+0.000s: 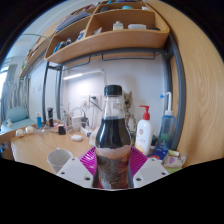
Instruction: Pour water
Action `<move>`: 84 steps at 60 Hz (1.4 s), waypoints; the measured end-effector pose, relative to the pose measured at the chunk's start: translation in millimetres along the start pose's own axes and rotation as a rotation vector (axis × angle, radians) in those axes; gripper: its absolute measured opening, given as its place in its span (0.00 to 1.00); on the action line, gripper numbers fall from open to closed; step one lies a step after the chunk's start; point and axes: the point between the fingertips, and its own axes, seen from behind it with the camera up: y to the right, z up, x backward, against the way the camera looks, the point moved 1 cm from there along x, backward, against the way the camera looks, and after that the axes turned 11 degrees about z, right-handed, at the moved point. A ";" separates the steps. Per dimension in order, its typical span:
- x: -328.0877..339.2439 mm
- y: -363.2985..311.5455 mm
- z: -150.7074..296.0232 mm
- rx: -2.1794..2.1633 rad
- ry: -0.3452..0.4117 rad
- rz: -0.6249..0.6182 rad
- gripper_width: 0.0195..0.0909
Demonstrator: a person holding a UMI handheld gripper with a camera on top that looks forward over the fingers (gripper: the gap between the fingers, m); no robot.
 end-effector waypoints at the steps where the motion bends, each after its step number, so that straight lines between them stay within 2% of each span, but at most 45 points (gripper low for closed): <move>1: -0.3 0.5 3.2 0.001 0.024 0.001 0.29; 11: 2.7 4.7 1.0 -0.041 0.060 -0.012 0.30; 22: 4.3 5.6 1.1 -0.032 0.052 -0.034 0.46; 24: 5.8 6.7 -1.0 -0.040 0.041 -0.044 0.53; 29: 14.6 9.5 -3.6 -0.064 0.023 -0.082 0.83; 31: 20.4 9.9 -3.5 -0.070 0.024 -0.095 0.89; 59: 146.1 -30.0 -23.6 -0.110 -0.012 -0.365 0.91; 78: 163.6 -56.0 -23.5 -0.098 -0.005 -0.374 0.91; 84: 165.6 -61.8 -18.6 -0.091 0.021 -0.370 0.91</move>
